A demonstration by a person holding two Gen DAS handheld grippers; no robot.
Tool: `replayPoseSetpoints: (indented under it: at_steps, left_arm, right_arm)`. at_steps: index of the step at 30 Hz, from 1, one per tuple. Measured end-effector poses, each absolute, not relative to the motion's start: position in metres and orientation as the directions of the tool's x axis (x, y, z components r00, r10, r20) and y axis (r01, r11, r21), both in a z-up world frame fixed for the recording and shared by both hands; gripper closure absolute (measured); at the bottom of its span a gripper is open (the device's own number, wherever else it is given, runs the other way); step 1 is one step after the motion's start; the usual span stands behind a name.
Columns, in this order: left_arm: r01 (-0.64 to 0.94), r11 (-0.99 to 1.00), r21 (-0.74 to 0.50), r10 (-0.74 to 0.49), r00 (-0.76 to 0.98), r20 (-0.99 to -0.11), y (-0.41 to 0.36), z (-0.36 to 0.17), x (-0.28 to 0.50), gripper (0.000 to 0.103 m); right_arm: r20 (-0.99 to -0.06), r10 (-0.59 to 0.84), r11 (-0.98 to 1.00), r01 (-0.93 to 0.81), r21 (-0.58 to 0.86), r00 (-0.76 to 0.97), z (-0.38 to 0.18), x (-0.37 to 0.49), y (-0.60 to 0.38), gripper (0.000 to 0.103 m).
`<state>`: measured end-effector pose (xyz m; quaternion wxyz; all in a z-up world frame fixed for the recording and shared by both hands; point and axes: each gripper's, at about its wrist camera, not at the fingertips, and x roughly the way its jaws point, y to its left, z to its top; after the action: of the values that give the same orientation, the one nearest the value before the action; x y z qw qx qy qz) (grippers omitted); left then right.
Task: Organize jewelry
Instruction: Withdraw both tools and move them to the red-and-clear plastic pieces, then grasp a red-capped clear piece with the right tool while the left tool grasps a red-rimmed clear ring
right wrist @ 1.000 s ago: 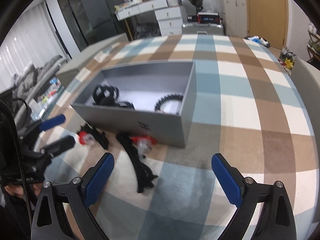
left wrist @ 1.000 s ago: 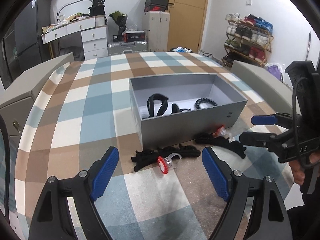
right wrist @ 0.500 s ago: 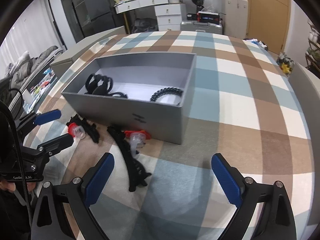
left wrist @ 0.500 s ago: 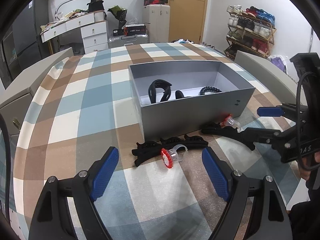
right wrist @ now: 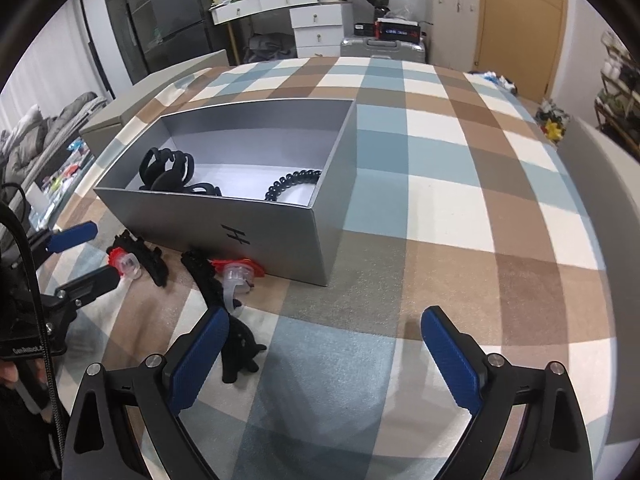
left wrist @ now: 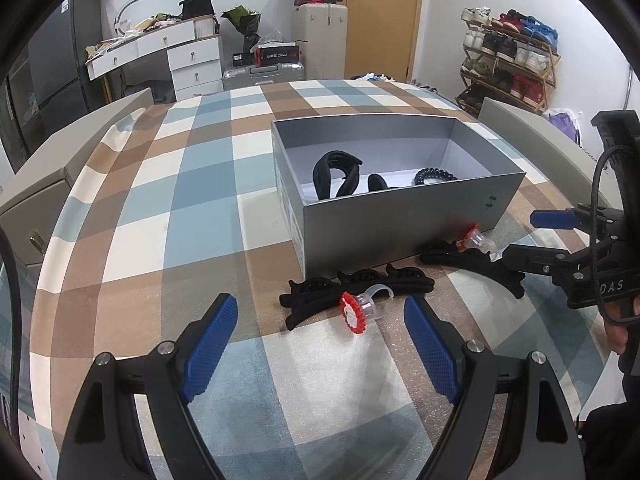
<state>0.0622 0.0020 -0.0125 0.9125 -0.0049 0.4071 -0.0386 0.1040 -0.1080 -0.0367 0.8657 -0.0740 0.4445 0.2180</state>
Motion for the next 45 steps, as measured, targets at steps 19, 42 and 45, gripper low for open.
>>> replayPoseSetpoints:
  at_steps: [19,42,45]
  left_arm:
    - [0.056,0.998,-0.04,-0.067,0.661,-0.748,0.004,-0.013,0.061,0.021]
    - [0.056,0.998,-0.038,-0.065,0.657,-0.751,0.003,-0.014,0.062,0.021]
    - [0.059,0.998,-0.037,-0.066,0.658,-0.75,0.003,-0.014,0.062,0.021]
  right_arm:
    - [-0.796,0.147,0.95,-0.307,-0.052,0.588,-0.038,0.116,-0.119,0.01]
    - [-0.759,0.259,0.925,-0.379,0.018,0.597,-0.035,0.104,-0.096,0.02]
    - [-0.758,0.274,0.919,-0.393,0.026,0.592,-0.034,0.102,-0.093,0.029]
